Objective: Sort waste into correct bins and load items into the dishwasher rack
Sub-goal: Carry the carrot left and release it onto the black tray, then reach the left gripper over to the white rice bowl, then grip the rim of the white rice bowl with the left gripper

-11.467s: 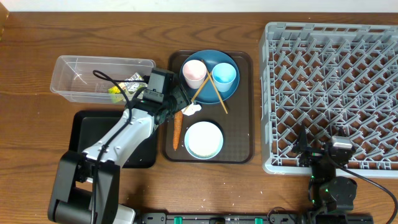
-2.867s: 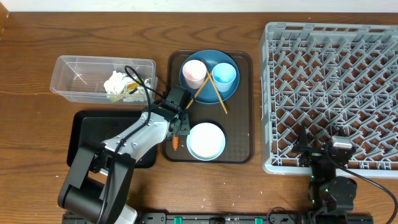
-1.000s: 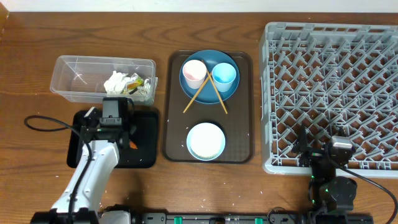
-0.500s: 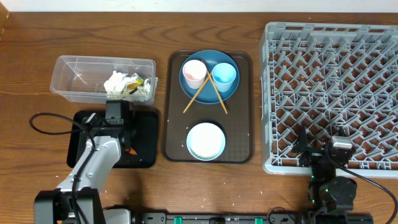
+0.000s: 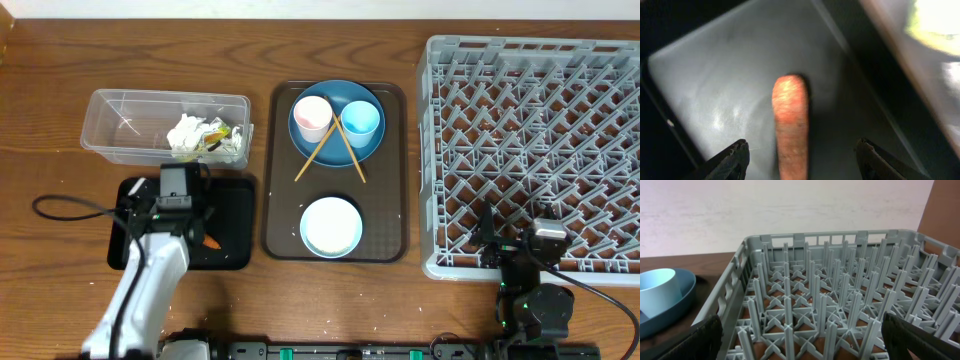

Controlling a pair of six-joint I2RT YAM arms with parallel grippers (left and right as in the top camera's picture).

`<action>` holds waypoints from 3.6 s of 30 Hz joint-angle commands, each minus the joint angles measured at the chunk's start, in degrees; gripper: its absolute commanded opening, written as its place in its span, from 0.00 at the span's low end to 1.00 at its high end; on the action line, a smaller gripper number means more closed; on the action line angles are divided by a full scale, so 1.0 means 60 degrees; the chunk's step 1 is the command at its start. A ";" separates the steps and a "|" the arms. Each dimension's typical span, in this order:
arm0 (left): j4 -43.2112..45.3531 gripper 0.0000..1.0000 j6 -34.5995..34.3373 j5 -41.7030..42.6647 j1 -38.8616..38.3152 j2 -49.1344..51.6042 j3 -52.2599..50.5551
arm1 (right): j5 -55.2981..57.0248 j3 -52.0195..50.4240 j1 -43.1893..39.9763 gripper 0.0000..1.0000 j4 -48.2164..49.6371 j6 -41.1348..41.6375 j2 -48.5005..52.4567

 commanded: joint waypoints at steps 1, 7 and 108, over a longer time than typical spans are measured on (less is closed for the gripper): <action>-0.0215 0.71 0.1140 0.0503 -0.0029 -0.1086 0.0127 | 0.0066 -0.0018 0.0138 0.99 -0.0029 0.0131 -0.0036; -0.0204 0.75 0.3297 0.4590 -0.0029 -0.3340 0.0127 | 0.0066 -0.0018 0.0138 0.99 -0.0029 0.0131 -0.0036; -0.0080 0.34 0.1552 0.2116 -0.9049 0.3355 0.3330 | 0.0066 -0.0018 0.0138 0.99 -0.0029 0.0131 -0.0036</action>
